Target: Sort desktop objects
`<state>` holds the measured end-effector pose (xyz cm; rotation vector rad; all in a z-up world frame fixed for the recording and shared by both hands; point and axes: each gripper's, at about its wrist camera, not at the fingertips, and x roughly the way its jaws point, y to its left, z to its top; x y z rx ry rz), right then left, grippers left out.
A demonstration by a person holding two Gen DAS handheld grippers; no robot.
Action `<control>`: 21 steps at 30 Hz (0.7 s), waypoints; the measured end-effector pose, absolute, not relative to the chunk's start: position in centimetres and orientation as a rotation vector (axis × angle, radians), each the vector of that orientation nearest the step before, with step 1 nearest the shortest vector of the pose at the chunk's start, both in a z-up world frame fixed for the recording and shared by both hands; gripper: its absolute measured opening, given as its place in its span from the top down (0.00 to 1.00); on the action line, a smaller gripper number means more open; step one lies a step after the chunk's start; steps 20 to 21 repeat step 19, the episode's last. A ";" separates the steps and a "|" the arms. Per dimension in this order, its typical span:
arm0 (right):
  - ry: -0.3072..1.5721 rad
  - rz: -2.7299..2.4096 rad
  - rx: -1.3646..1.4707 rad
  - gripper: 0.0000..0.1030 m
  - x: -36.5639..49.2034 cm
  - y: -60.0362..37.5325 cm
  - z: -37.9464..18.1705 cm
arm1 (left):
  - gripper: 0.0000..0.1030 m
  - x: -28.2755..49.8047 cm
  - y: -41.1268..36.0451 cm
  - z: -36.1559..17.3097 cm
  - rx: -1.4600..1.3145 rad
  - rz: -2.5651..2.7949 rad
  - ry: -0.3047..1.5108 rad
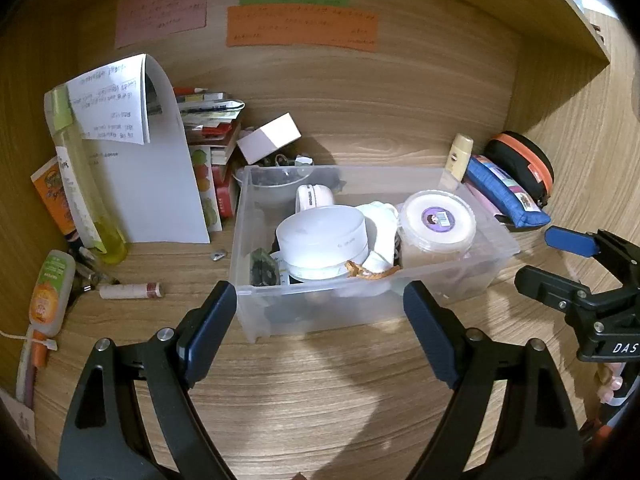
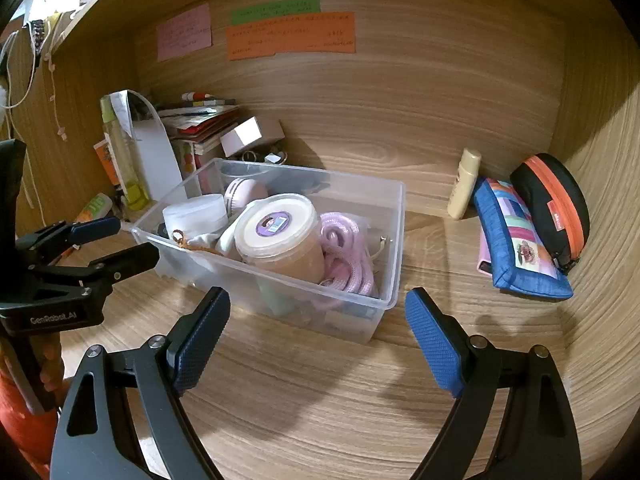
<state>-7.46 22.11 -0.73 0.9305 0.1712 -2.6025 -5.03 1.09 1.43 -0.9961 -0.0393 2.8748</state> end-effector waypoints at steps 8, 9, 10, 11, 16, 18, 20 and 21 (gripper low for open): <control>0.171 -2.599 0.933 0.15 -7.4 22.0 -0.9 | 0.17 -4.9 1.3 1.5 -0.989 2.879 -0.017; 0.173 -2.597 0.932 0.15 -7.4 22.0 -0.9 | 0.17 -4.9 1.3 1.5 -0.988 2.881 -0.018; 0.173 -2.597 0.932 0.15 -7.4 21.9 -0.9 | 0.17 -4.9 1.3 1.5 -0.986 2.881 -0.017; 0.173 -2.596 0.933 0.15 -7.4 21.9 -0.9 | 0.17 -4.9 1.3 1.5 -0.981 2.883 -0.016; 0.174 -2.592 0.941 0.15 -7.4 21.9 -1.1 | 0.17 -5.0 1.4 1.5 -0.973 2.885 -0.009; 0.174 -2.591 0.943 0.15 -7.4 22.0 -1.1 | 0.17 -5.2 1.4 1.4 -0.986 2.882 -0.006; 0.174 -2.590 0.944 0.15 -7.5 22.0 -1.1 | 0.17 -5.2 1.4 1.4 -0.992 2.875 -0.010; 0.174 -2.590 0.944 0.15 -7.5 22.0 -1.1 | 0.17 -5.2 1.4 1.4 -0.992 2.875 -0.010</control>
